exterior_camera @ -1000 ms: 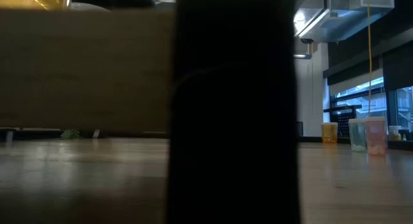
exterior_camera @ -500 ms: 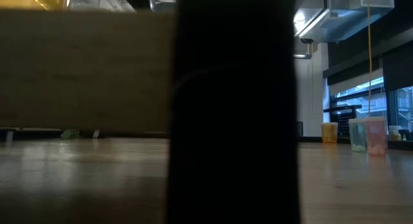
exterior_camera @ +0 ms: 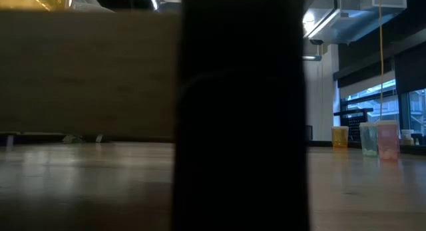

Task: Pick and place medicine bottles onto shelf by color
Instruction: Put the top pink pill bottle on the shelf aligned with the other pink pill bottle

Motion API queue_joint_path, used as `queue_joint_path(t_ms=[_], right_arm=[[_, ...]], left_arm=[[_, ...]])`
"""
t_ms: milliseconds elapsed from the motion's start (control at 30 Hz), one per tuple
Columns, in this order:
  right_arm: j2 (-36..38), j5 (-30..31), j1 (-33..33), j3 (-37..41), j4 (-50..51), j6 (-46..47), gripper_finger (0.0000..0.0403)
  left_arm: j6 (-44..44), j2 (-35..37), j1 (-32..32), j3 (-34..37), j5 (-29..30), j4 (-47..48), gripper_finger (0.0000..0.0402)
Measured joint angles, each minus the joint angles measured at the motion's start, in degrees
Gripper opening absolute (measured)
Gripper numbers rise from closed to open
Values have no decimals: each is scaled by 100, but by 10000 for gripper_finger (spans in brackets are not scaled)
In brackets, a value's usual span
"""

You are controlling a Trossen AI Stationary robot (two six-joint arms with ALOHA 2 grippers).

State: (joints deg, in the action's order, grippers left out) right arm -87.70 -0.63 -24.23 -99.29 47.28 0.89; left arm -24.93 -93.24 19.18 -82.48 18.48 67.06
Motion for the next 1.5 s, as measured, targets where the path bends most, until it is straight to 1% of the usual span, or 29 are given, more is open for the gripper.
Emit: queue_joint_path(t_ms=[133,233,300,367,467,533,633,733,833,1000,1033,1067,1133,1233,1400,1500], right_arm=[[0,-1,20,0,-169,-138,264],[3,-6,59,0,-209,-14,264],[13,3,63,0,-99,35,264],[34,6,61,0,2,39,264],[122,47,72,0,346,68,264],[222,328,77,0,525,271,264],[386,904,83,0,854,671,264],[533,1432,79,0,1354,1271,264],[654,1848,76,0,1972,2181,264],[715,2486,76,0,3354,4318,264],[713,2514,76,0,3644,4755,264],[718,2469,78,0,3872,5096,264],[728,2270,79,0,4140,5441,264],[717,1821,76,0,4276,5645,264],[713,1316,76,0,4070,5745,264],[712,1061,76,1,4278,6088,264]], left_arm=[[-9,232,-60,179,20,-148,302],[10,538,-97,334,69,-197,302],[48,788,-126,479,73,-514,302],[9,1059,-126,695,136,-489,302],[-40,1536,-125,1061,195,-818,302],[-133,1847,-120,1312,203,-1049,302],[-151,2223,-78,1634,231,-1272,302],[-154,2506,-78,1875,303,-1408,302],[-150,2627,-78,1931,337,-1447,302],[-28,2670,-78,1933,343,-1448,302],[2,2670,-78,1933,343,-1448,302],[15,2672,-78,1933,343,-1448,302],[23,2671,-78,1933,345,-1448,302],[126,2666,-78,1933,362,-1468,302],[149,2665,-78,1933,363,-1552,302],[149,2663,-78,1933,363,-1551,302]])
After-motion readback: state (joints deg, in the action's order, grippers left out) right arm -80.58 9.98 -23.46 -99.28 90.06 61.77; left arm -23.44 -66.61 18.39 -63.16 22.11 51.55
